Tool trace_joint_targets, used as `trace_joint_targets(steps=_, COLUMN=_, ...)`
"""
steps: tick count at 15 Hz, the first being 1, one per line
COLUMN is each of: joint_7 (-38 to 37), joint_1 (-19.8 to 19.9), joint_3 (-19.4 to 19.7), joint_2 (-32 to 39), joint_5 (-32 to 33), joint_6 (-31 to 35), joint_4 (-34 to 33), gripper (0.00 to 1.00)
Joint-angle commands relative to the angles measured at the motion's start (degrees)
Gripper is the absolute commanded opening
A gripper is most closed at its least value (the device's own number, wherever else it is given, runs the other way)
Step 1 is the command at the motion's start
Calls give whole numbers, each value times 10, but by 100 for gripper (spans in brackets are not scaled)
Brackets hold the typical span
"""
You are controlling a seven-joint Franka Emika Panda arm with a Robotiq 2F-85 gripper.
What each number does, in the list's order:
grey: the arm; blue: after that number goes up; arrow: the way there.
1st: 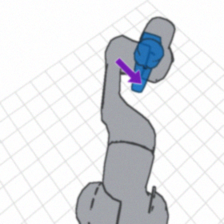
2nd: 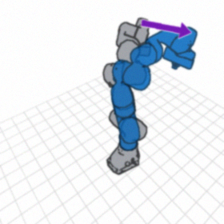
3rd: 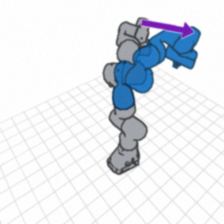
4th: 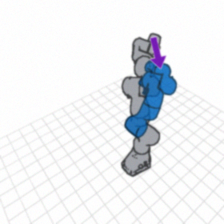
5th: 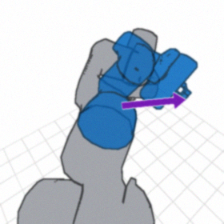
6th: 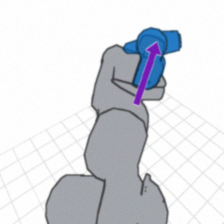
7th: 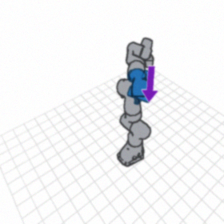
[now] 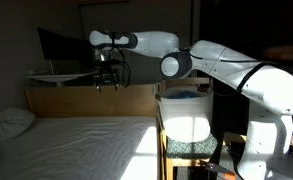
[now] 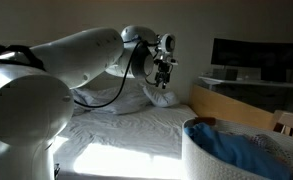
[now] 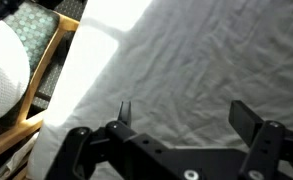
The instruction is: Put the white and blue shirts in the laundry bag
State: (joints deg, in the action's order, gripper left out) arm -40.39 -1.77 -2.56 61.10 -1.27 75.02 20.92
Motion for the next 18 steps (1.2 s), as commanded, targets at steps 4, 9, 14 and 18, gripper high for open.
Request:
trace_joint_targets(steps=4, joint_7=69, joint_1=-84, joint_3=-47, joint_2=27, joint_5=-36, joint_6=11, joint_4=21, gripper=100)
trace_joint_targets(steps=9, joint_7=141, joint_1=-136, joint_3=-52, joint_2=58, joint_5=-49, joint_6=-45, joint_4=8, gripper=100)
trace_joint_targets(steps=14, joint_7=174, joint_1=-156, joint_3=-31, joint_2=75, joint_5=-29, joint_6=-94, joint_4=4, gripper=100)
trace_joint_targets(steps=18, joint_7=158, joint_1=-158, joint_3=-27, joint_2=83, joint_5=-37, joint_6=-85, joint_4=-4, gripper=100)
